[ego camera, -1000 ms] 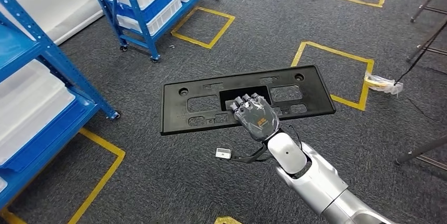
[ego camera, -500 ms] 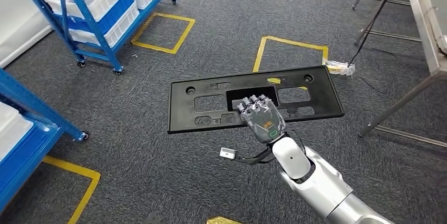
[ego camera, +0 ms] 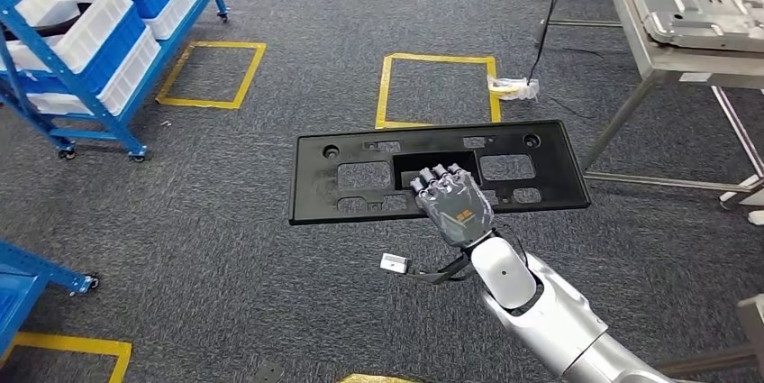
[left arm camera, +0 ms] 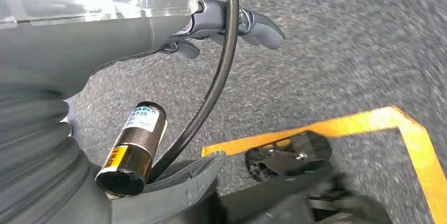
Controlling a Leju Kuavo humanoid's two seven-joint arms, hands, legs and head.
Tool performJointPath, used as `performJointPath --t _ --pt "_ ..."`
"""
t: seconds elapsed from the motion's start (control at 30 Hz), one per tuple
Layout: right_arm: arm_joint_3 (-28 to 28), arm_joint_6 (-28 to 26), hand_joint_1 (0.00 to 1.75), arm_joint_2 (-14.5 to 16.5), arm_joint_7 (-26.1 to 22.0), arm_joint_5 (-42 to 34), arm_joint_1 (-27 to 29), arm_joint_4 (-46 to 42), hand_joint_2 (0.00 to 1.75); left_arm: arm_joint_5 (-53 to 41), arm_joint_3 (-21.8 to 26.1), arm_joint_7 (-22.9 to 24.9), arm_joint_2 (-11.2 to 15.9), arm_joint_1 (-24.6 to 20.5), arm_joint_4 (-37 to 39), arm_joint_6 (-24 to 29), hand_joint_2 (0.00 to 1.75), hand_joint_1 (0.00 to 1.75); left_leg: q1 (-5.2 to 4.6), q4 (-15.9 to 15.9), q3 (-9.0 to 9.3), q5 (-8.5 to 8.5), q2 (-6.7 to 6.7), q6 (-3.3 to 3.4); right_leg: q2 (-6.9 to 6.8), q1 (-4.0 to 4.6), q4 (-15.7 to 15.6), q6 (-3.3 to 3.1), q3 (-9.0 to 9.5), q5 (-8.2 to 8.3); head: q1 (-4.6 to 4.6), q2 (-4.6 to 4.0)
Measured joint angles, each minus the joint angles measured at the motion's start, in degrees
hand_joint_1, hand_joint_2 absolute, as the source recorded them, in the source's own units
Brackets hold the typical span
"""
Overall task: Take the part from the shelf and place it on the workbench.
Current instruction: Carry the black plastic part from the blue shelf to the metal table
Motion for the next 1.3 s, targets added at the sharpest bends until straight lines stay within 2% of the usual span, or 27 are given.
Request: performJointPath --t 0.03,0.07,0.1,0.13,0.2,0.27,0.33,0.37,0.4,0.47,0.53,0.57,0.6,0.63,0.7,0.77,0.83,0.87,0.93,1.0,1.03,1.07,1.1,1.13,1.2,1.27,1.3 --pt "0.0 0.3 1.75 0.0 -0.2 0.0 0.0 0.0 1.75 0.0 0.0 -0.1 0.0 0.0 0.0 0.1 1.75 0.0 -0.01 3.0 -1.63 -0.73 -0.37 0.07 0.86 0.12 0.0 -0.05 0.01 0.0 0.01 0.0" --pt "0.0 0.6 1.75 0.0 -0.4 0.0 0.0 0.1 1.75 0.1 0.0 -0.2 0.0 0.0 0.0 0.2 1.75 0.0 -0.01 4.0 -2.4 -0.27 -0.53 0.2 1.75 0.22 0.1 -0.07 0.04 0.0 0.01 0.0" --pt "0.0 0.8 1.75 -0.1 -0.4 0.0 0.0 0.2 1.75 0.1 0.0 -0.2 0.0 0.0 0.0 0.2 1.75 0.0 -0.01 2.7 -2.12 1.32 -0.68 0.4 2.67 0.29 0.1 -0.06 0.08 0.0 0.01 0.0" --pt "0.0 0.9 1.75 -0.1 -0.5 0.0 0.0 0.2 1.75 0.1 0.0 -0.3 0.0 -0.1 0.0 0.3 1.75 0.0 0.01 -0.6 -0.85 3.68 -1.24 0.63 3.52 0.3 0.2 -0.04 0.13 -0.02 0.01 0.0" --pt "-0.1 0.9 1.75 -0.1 -0.6 0.0 -0.1 0.2 1.75 0.2 0.0 -0.4 0.2 -0.2 0.0 0.4 1.75 0.0 0.14 -8.1 2.2 7.34 -4.39 1.09 5.08 0.22 0.5 0.22 -0.03 -0.04 0.02 0.0" --pt "-0.1 1.0 1.75 -0.1 -0.6 0.0 -0.1 0.2 1.75 0.3 0.0 -0.4 0.3 -0.2 0.0 0.5 1.75 0.0 0.09 -11.5 3.53 8.24 -6.54 1.33 6.5 -0.03 0.5 0.96 -0.5 0.21 0.02 0.0" --pt "-0.2 1.0 1.75 -0.5 -0.3 0.0 0.3 0.2 1.75 0.4 0.0 0.0 0.4 -0.3 0.0 0.6 1.75 0.0 0.02 -12.1 3.82 8.52 -5.48 1.73 7.73 -0.3 0.0 1.9 -0.78 0.66 0.01 0.0" --pt "-0.3 0.9 1.75 -0.7 0.0 0.0 0.6 0.1 1.75 0.3 0.1 0.5 0.4 -0.2 0.0 0.5 1.75 0.0 0.06 -12.6 4.05 8.83 -4.73 2.08 7.07 -0.21 0.2 2.18 -0.95 0.52 0.04 0.0" --pt "-0.5 0.8 1.75 -1.0 0.2 0.0 0.9 0.1 1.75 0.2 0.1 1.0 0.4 0.0 0.0 0.4 1.75 0.0 0.1 -13.1 4.29 9.15 -3.88 2.5 5.59 -0.05 1.1 2.33 -1.45 -0.19 0.12 0.0" --pt "-0.7 0.5 1.75 -1.5 0.8 0.0 1.3 0.0 1.75 0.0 0.1 1.6 0.4 0.7 0.0 0.4 1.75 0.0 -0.09 -13.7 4.58 9.46 -2.07 3.07 1.47 0.33 6.6 2.4 -3.99 -3.37 0.3 0.0" --pt "-0.9 0.2 1.75 -1.9 1.2 0.0 2.0 -0.2 1.75 0.0 0.1 1.7 0.5 1.5 0.0 0.4 1.75 0.0 -0.35 -13.7 4.58 9.36 -0.28 3.3 -0.24 0.31 13.4 2.57 -7.16 -6.31 0.37 0.0" --pt "-1.0 0.1 1.75 -2.1 1.3 0.0 2.4 -0.3 1.75 0.0 0.1 1.7 0.6 1.8 0.0 0.4 1.75 0.0 -0.42 -13.7 4.59 9.27 0.56 3.33 -0.48 0.26 14.9 2.65 -7.75 -6.51 0.36 0.0" --pt "-1.1 0.1 1.75 -2.4 1.4 0.0 2.8 -0.3 1.75 0.0 0.1 1.7 0.6 1.9 0.0 0.4 1.75 0.0 -0.44 -13.6 4.61 9.16 1.34 3.31 -0.69 0.23 14.2 2.68 -7.2 -5.69 0.37 0.0" --pt "-1.2 0.2 1.75 -2.6 1.4 0.0 3.1 -0.3 1.75 0.0 0.1 1.6 0.7 1.9 0.0 0.4 1.75 0.0 -0.45 -13.6 4.66 9.01 2.05 3.24 -1.12 0.25 11.3 2.63 -5.54 -4.12 0.37 0.0" --pt "-1.2 0.2 1.75 -2.8 1.8 0.0 3.4 -0.4 1.75 0.1 0.1 1.0 0.7 1.6 0.0 0.4 1.75 0.0 -0.63 -13.2 4.8 8.56 3.28 2.84 -3.4 0.59 3.5 2.27 -1.18 -1.28 0.37 0.0" --pt "-1.3 0.2 1.75 -2.9 2.2 0.0 3.4 -0.6 1.75 0.1 0.1 0.3 0.7 1.0 0.0 0.4 1.75 0.0 -0.94 -13.0 5.01 8.13 4.32 2.24 -4.72 1.09 -0.2 1.67 0.78 -0.5 0.35 0.0" --pt "-1.4 0.2 1.75 -3.0 2.2 0.0 3.5 -0.7 1.75 -0.1 0.1 0.0 0.7 0.3 0.0 0.4 1.75 0.0 -1.06 -13.0 5.35 7.86 5.41 1.72 -3.55 1.23 -0.3 1.09 0.72 -0.44 0.33 0.0" --pt "-1.5 0.2 1.75 -3.0 2.2 0.0 3.6 -0.8 1.75 -0.3 0.1 0.0 0.7 -0.1 0.0 0.4 1.75 0.0 -0.97 -12.8 5.46 7.5 5.37 1.46 -2.96 1.09 -0.5 0.82 0.8 -0.34 0.32 0.0" --pt "-1.8 0.2 1.75 -3.2 2.3 0.0 3.6 -1.1 1.75 -0.7 0.1 0.0 0.7 -0.5 0.0 0.4 1.75 0.0 -0.7 -9.9 4.48 5.32 3.31 0.98 -1.75 0.72 -0.8 0.12 1.0 -0.13 0.32 0.0" --pt "-1.9 0.2 1.75 -3.2 2.3 0.0 3.6 -1.4 1.75 -0.9 0.1 0.0 0.7 -0.6 0.0 0.4 1.75 0.0 -0.5 -2.8 1.26 1.61 0.49 0.71 -0.43 0.65 -0.9 -0.29 1.02 -0.03 0.32 0.0" --pt "-2.0 0.2 1.75 -3.2 2.4 0.0 3.7 -1.4 1.75 -1.0 0.1 0.1 0.7 -0.5 0.0 0.4 1.75 0.0 -0.47 0.9 -0.55 0.24 -0.15 0.63 0.36 0.7 -0.9 -0.35 1.0 -0.01 0.32 0.0" --pt "-2.0 0.3 1.75 -3.2 2.4 0.0 3.8 -1.5 1.75 -1.0 0.1 0.1 0.7 -0.4 0.0 0.4 1.75 0.0 -0.47 3.1 -1.72 -0.01 -0.36 0.62 1.19 0.75 -0.8 -0.36 0.98 0.0 0.32 0.0" --pt "-2.0 0.3 1.75 -3.3 2.5 0.0 3.9 -1.5 1.75 -1.0 0.1 0.2 0.7 -0.4 0.0 0.3 1.75 0.0 -0.47 3.1 -1.99 0.87 -0.45 0.7 2.04 0.79 -0.7 -0.37 0.98 0.0 0.32 0.0" --pt "-2.0 0.2 1.75 -3.3 2.8 0.0 4.0 -1.5 1.75 -1.1 0.1 0.3 0.7 -0.3 0.0 0.3 1.75 0.0 -0.47 0.8 -1.15 2.83 -0.67 0.85 2.9 0.8 -0.6 -0.34 0.98 -0.01 0.32 0.0" --pt "-2.0 0.2 1.75 -3.6 3.7 0.0 4.0 -1.9 1.75 -1.3 0.1 0.9 0.7 -0.3 0.0 0.3 1.75 0.0 -0.4 -6.9 2.01 6.97 -2.91 1.3 4.48 0.78 -0.2 -0.11 0.86 -0.08 0.32 0.0" --pt "-2.2 0.2 1.75 -4.0 4.5 0.0 4.1 -2.3 1.75 -1.5 0.1 1.4 0.8 -0.1 0.0 0.3 1.75 0.0 -0.42 -11.6 4.0 8.44 -5.16 1.65 5.87 0.59 0.0 0.5 0.44 0.03 0.33 0.0" --pt "-2.4 0.2 1.75 -4.2 4.7 0.0 4.2 -2.5 1.75 -1.6 0.1 1.7 0.8 0.0 0.0 0.3 1.75 0.0 -0.53 -11.9 4.19 8.31 -5.4 1.83 6.52 0.44 -0.1 0.92 0.22 0.21 0.31 0.0"
